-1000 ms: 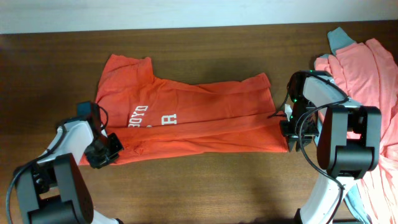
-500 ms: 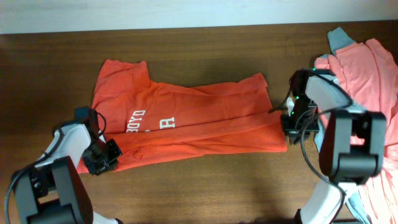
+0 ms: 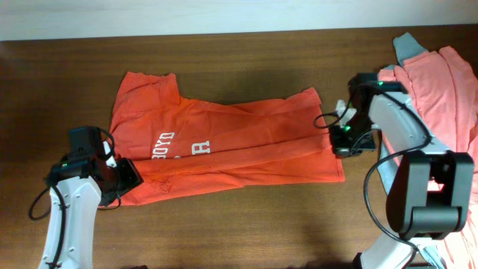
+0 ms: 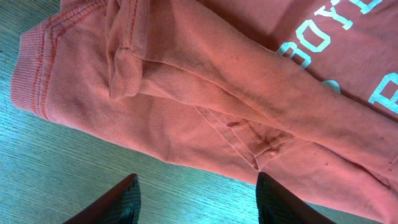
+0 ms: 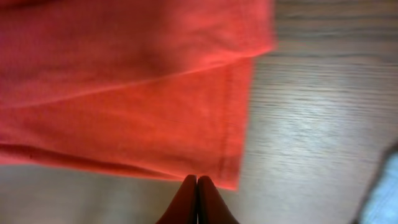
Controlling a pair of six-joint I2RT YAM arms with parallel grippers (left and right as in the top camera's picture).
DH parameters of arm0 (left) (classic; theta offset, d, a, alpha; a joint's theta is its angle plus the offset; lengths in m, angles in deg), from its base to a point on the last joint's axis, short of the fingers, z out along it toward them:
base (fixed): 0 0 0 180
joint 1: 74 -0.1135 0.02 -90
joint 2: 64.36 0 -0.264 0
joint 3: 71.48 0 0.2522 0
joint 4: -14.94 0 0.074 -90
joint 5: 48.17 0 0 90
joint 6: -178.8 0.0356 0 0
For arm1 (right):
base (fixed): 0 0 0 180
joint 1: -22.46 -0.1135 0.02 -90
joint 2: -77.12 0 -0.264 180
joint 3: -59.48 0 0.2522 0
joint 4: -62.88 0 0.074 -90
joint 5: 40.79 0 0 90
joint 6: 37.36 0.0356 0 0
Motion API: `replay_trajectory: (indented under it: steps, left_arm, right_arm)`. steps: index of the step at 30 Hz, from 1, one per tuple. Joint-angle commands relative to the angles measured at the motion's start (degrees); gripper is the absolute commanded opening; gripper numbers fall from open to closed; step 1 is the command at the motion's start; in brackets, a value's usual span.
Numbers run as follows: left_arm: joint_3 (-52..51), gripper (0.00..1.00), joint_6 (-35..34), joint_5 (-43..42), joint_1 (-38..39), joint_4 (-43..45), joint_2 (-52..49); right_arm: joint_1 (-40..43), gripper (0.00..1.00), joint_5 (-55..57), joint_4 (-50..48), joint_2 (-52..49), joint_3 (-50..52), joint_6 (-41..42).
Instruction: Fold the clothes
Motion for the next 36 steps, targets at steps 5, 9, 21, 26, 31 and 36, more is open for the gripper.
replay_trajectory:
  steps: [5,9,21,26,31,36]
  left_arm:
    - [0.3,0.59,0.5,-0.6,-0.3,0.0,0.4]
    - [0.3,0.59,0.5,-0.6,-0.3,0.0,0.4]
    - [0.3,0.59,0.5,-0.6,-0.3,0.0,0.4]
    - [0.3,0.59,1.0,-0.6,-0.3,0.2,0.4]
    - [0.3,0.59,1.4,-0.4,-0.3,0.2,0.4]
    - [1.9,0.59,2.3,-0.7,-0.3,0.1,0.4]
  right_arm:
    - [-3.8,0.06,-1.1,-8.8,-0.2,9.9,-0.6]
    - [-3.7,0.06,-0.9,-10.4,-0.2,13.6,-0.6]
    - [-3.8,0.04,2.6,-7.1,-0.2,20.1,4.8]
    - [-3.8,0.04,2.8,-4.9,-0.1,21.3,7.5]
    - [-3.8,0.04,3.4,-3.6,0.5,21.3,9.1]
    - [-3.7,0.04,3.4,-3.6,7.4,19.3,9.5]
